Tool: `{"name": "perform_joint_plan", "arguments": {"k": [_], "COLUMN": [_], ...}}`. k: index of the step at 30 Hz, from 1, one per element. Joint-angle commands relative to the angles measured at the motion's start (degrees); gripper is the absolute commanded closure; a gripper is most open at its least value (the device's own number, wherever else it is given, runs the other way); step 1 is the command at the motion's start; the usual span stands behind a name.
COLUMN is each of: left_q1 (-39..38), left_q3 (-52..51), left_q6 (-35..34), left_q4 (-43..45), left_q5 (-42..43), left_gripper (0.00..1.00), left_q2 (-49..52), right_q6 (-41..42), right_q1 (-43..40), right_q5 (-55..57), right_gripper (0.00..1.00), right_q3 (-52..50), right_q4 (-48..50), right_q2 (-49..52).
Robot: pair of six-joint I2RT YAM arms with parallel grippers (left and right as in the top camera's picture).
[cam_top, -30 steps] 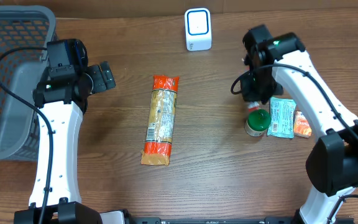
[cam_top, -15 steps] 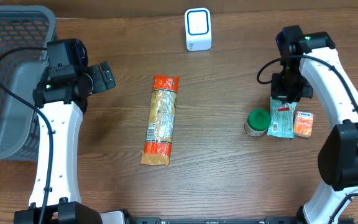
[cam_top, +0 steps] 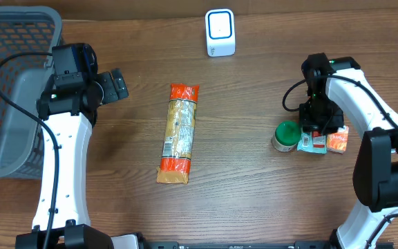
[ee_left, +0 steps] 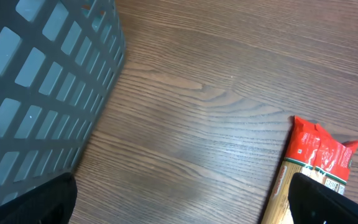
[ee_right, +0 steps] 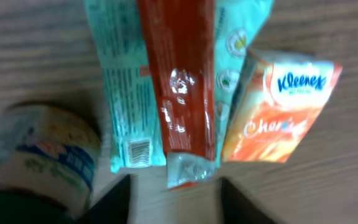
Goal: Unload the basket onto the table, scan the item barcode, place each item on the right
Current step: 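Move the right gripper left over the pasta packet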
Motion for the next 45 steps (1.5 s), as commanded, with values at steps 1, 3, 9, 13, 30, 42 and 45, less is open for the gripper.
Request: {"name": "perform_joint_plan", "arguments": {"k": [1,3,9,13,30,42,45], "left_q1": [0.2,0.2,0.2,0.2,0.2,0.2,0.2], "left_q3": [0.6,0.6,0.6,0.6,0.6,0.6,0.6], "left_q6": [1.1,1.1,1.1,1.1,1.1,1.1,1.1], "left_q4": [0.2,0.2,0.2,0.2,0.2,0.2,0.2], "left_q5": [-0.3,-0.3,-0.3,-0.3,-0.3,-0.3,-0.3], "left_gripper": [0.0,0.0,0.0,0.0,0.0,0.0,0.0], "left_q2": [0.4,0.4,0.4,0.4,0.4,0.4,0.4], "right_q6": [0.3,0.3,-2.6,-2.5,11.4,13.0,11.0], "right_q1": [0.3,0.5,2.2,4.5,16.7,14.7,15.3], "right_q5": [0.8,0.2,-18.8,-24.8,-2.7,4.3,-1.0], "right_gripper": [0.4,0.39,0.4,0.44,0.55,0.55,0.55], "right_q3": [4.8,7.1,10.8,10.1,-4.1,-4.6,-3.7], "right_q4": [-0.8,-1.9,0.2,3.5,17.8,12.8,13.7], "right_q2": [-1.9,-3.0,-5.8,-5.7,-5.6,-5.6,-5.7]}}
